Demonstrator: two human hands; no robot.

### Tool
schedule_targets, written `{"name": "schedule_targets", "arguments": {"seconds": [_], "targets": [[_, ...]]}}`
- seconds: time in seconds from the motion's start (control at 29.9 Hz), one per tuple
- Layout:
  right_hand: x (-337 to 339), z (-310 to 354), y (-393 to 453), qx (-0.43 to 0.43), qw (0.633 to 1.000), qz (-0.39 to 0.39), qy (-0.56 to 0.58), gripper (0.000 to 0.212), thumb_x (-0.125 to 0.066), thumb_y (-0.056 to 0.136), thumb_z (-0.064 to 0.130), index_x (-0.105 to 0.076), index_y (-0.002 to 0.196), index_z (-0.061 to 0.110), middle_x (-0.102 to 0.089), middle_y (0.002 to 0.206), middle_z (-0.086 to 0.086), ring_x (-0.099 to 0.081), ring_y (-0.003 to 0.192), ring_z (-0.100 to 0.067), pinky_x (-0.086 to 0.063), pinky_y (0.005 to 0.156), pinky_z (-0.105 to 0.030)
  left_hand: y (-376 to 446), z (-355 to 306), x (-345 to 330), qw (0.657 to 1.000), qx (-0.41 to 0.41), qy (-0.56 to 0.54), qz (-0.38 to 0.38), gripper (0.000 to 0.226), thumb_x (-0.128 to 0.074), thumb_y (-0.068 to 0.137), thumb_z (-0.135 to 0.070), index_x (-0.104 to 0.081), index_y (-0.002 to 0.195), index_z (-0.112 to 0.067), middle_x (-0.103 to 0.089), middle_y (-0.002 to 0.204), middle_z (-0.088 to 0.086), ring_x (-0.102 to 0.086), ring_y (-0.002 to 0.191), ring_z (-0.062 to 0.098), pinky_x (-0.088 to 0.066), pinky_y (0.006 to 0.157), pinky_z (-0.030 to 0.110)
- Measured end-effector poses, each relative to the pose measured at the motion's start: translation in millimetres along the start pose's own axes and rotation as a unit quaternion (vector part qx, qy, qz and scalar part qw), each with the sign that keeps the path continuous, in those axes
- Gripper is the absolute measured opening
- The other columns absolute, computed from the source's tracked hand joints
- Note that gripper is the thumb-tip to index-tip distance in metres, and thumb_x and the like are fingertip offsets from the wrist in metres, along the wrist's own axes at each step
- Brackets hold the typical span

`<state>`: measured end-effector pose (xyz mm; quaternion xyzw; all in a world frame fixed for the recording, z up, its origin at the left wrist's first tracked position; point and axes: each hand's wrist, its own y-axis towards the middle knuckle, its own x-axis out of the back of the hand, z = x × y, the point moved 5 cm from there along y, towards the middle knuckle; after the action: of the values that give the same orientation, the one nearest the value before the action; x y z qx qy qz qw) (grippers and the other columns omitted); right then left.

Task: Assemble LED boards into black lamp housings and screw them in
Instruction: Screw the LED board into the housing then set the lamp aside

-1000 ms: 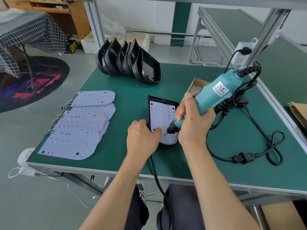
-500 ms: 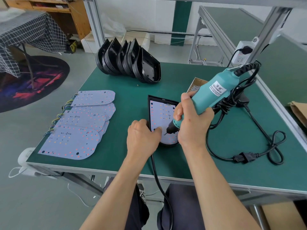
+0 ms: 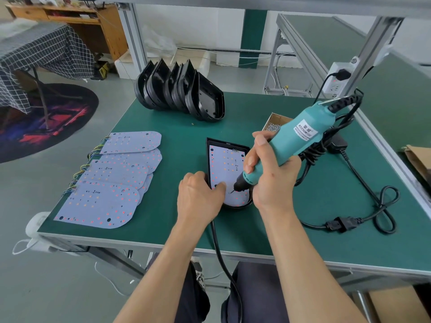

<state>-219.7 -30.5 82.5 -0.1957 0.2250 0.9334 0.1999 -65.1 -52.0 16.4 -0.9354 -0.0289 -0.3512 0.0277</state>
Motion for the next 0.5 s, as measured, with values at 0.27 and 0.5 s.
{"name": "schedule_targets", "arguments": {"seconds": [0.27,0.5], "targets": [[50,22,15,-0.068,0.973,-0.097,0.198,0.028,-0.057,0.102,0.043,-0.066,0.095,0.018,-0.048,0.064,0.001,-0.042,0.057,-0.014,-0.038,0.06,-0.027,-1,2,9,0.998,0.036,-0.052,0.01,0.057,-0.069,0.081,-0.068,-0.056,0.104,-0.018,-0.057,0.105,-0.003,-0.053,0.104,0.021,-0.043,0.088,0.034],[95,-12,-4,-0.155,0.936,-0.164,0.27,0.03,-0.06,0.102,0.044,-0.074,0.09,0.021,-0.047,0.068,0.006,-0.044,0.055,-0.008,-0.043,0.054,-0.019,10,-68,25,0.967,-0.198,-0.09,-0.136,0.011,-0.07,0.093,-0.025,-0.069,0.084,-0.02,-0.063,0.08,-0.012,-0.056,0.084,0.013,-0.043,0.078,0.028]]}}
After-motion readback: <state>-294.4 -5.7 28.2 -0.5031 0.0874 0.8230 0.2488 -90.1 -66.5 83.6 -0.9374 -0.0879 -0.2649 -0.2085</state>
